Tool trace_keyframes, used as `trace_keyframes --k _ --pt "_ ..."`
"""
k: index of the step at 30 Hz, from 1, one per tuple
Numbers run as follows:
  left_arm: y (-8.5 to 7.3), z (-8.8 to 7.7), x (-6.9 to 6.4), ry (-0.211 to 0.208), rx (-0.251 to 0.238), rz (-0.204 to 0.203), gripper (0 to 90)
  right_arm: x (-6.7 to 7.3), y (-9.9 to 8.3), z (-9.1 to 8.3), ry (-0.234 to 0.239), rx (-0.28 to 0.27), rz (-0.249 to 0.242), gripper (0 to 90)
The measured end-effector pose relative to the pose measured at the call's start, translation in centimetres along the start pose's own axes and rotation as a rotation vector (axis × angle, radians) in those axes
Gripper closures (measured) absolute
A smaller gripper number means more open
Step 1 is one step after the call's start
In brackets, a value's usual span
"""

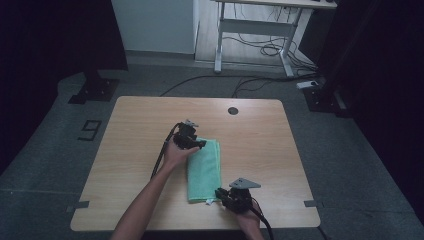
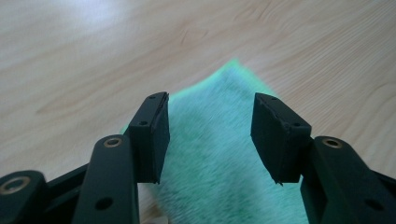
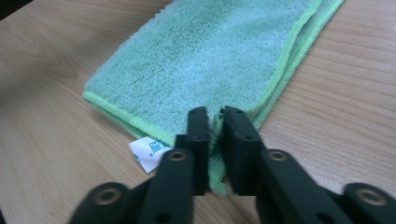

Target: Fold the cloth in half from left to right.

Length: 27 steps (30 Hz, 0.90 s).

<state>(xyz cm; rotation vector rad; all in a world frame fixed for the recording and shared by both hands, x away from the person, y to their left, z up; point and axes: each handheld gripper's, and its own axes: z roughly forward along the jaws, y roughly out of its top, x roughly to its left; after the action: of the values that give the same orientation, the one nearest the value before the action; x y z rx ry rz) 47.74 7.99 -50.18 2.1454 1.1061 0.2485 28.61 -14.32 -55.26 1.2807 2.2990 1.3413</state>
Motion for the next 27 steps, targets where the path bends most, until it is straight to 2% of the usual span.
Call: trace_keyframes --k 2,7,14,16,22,25,27 --pt "-0.4 0.6 0.3 0.010 0.017 -0.003 47.9 0.2 0.0 -0.2 -0.004 -0.004 -0.015 84.8" --pt "-1.2 1.7 0.5 0.023 0.051 0.005 48.6 0.5 -0.4 -0.6 -0.021 0.001 -0.033 86.2" --pt "-1.7 2.3 0.3 0.019 0.048 0.006 48.8 0.4 -1.1 -0.9 -0.029 0.011 -0.038 86.8" --pt "-1.7 2.3 0.3 0.018 0.052 0.015 48.7 0.3 -1.1 -0.9 -0.027 0.012 -0.038 84.8" --pt "-1.8 2.2 0.4 0.007 0.041 0.002 48.5 0.2 -1.0 -1.0 -0.020 0.006 -0.034 79.1" --pt "-1.9 2.2 0.4 0.011 0.035 0.004 48.3 0.2 -1.0 -1.2 -0.021 -0.014 -0.033 86.3" --pt "-1.9 2.2 0.4 0.011 0.038 0.005 48.2 0.3 -0.9 -1.5 -0.022 -0.024 -0.037 87.5"
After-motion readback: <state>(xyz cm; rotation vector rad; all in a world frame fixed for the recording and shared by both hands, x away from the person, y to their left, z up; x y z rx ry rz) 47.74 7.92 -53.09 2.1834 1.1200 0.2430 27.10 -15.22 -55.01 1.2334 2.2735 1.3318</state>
